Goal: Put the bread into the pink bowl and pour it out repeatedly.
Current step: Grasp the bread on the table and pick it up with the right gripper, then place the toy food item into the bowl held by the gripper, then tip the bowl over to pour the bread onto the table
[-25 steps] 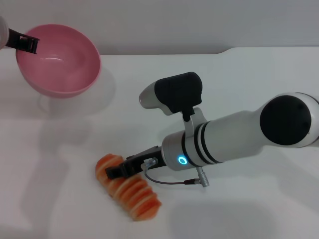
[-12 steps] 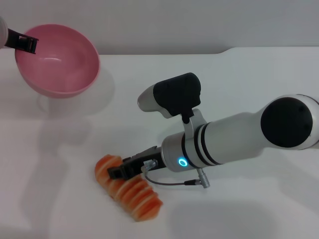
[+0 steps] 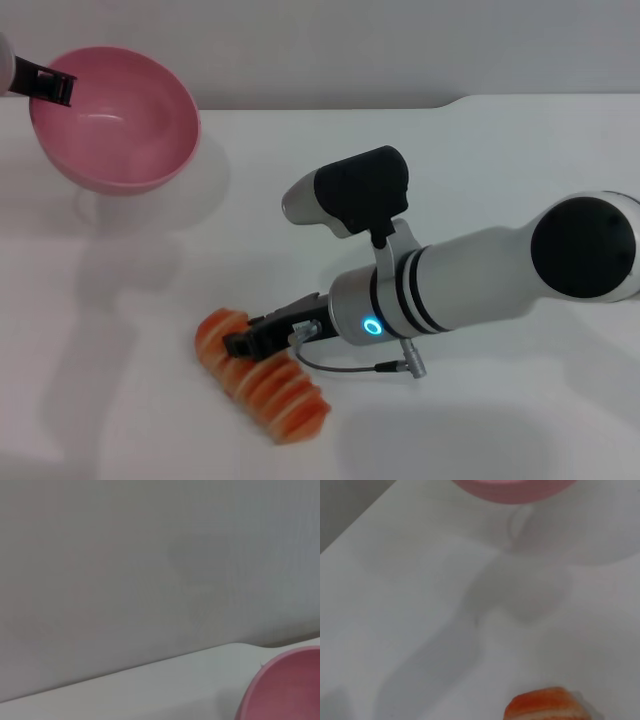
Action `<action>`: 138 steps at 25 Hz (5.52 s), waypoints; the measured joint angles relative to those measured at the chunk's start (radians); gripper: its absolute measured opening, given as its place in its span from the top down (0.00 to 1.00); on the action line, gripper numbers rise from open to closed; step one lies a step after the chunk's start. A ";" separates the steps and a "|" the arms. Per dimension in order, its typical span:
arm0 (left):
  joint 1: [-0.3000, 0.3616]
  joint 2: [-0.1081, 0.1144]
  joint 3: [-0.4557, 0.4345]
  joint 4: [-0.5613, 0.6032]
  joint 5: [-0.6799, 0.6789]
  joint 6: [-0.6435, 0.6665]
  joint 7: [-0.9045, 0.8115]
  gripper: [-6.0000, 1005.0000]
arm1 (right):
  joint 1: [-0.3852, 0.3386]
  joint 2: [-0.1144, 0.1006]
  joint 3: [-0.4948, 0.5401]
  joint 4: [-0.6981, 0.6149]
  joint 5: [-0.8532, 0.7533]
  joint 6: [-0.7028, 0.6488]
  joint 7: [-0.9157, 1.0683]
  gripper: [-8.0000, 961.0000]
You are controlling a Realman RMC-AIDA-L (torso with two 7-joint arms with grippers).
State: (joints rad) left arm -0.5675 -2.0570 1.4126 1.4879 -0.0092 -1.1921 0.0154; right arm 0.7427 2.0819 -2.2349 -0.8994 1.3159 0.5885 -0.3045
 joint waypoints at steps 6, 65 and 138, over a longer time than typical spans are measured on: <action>0.000 0.000 0.001 -0.003 0.000 0.003 0.000 0.94 | -0.036 -0.003 0.046 -0.030 -0.041 0.005 -0.011 0.64; -0.068 -0.012 0.311 -0.051 -0.283 0.057 -0.080 0.94 | -0.129 -0.003 0.423 -0.495 -0.743 0.196 0.140 0.71; 0.126 -0.017 0.796 -0.064 0.335 0.861 -0.167 0.94 | -0.844 0.000 0.682 -0.644 -0.929 -0.362 0.067 0.38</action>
State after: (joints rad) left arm -0.4410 -2.0737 2.2082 1.4243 0.3260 -0.3311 -0.1514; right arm -0.1010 2.0816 -1.5526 -1.5435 0.3866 0.2269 -0.2376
